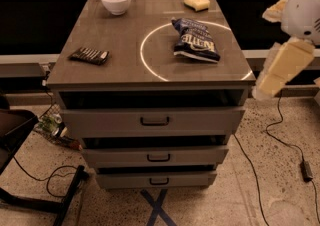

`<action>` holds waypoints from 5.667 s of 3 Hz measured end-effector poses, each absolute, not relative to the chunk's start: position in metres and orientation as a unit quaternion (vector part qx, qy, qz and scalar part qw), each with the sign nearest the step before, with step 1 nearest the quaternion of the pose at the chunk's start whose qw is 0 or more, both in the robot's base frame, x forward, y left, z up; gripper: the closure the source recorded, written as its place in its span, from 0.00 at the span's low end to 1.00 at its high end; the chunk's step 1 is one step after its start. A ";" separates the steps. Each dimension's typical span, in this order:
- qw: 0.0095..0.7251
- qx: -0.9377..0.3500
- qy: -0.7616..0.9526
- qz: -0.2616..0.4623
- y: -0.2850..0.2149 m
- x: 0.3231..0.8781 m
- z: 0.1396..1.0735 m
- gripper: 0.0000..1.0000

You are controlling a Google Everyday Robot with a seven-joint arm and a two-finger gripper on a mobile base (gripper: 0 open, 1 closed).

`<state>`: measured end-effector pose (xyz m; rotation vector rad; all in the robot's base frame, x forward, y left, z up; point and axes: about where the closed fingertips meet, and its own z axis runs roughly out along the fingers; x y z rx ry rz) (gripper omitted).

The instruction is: Pick rxbar chocolate

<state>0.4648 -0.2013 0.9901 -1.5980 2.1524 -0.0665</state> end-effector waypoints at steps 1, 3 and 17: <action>0.328 -0.549 0.768 0.029 -0.179 0.515 0.999 0.00; 0.514 -0.480 0.687 0.182 -0.095 0.607 1.017 0.00; 0.465 -0.524 0.622 0.351 0.205 0.704 0.825 0.37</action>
Offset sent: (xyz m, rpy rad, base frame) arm 0.1719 0.1024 0.0472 0.8484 -0.3183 0.0465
